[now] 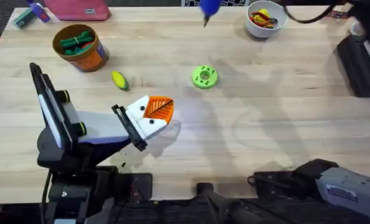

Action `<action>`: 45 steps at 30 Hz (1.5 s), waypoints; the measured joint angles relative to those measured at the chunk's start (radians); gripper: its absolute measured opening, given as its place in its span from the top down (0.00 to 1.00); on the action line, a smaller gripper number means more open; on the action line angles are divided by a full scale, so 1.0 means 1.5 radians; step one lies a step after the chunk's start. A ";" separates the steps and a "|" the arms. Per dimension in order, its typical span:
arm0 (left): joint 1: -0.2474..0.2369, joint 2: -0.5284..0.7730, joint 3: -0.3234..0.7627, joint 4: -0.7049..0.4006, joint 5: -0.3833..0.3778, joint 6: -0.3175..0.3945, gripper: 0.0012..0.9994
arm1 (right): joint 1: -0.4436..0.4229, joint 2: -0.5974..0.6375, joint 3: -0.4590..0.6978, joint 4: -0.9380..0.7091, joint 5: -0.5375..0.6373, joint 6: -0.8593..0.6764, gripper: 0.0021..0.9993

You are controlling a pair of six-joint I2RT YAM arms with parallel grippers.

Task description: Pick up the gripper from the table and insert it into the empty holder that is missing its gripper. Then pick up a screw, insert it into the mounting hole, and use the screwdriver to tighten it. Finally, clean up the table by picking up the vegetable and placing it into the bucket.

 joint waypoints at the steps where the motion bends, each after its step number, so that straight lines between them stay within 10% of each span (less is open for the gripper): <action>1: 0.000 0.000 0.000 0.000 0.000 0.000 0.99 | 0.002 0.009 -0.002 0.015 -0.037 0.001 0.98; 10: 0.000 0.000 0.000 0.000 0.000 0.000 0.99 | 0.062 0.068 -0.003 0.106 -0.212 0.010 0.98; 36: 0.000 0.000 0.000 0.000 0.000 0.000 0.99 | 0.221 0.078 -0.008 0.179 -0.275 -0.071 0.98; 45: 0.000 0.000 0.000 0.000 0.000 0.000 0.99 | 0.226 0.077 -0.144 0.500 -0.275 0.020 0.98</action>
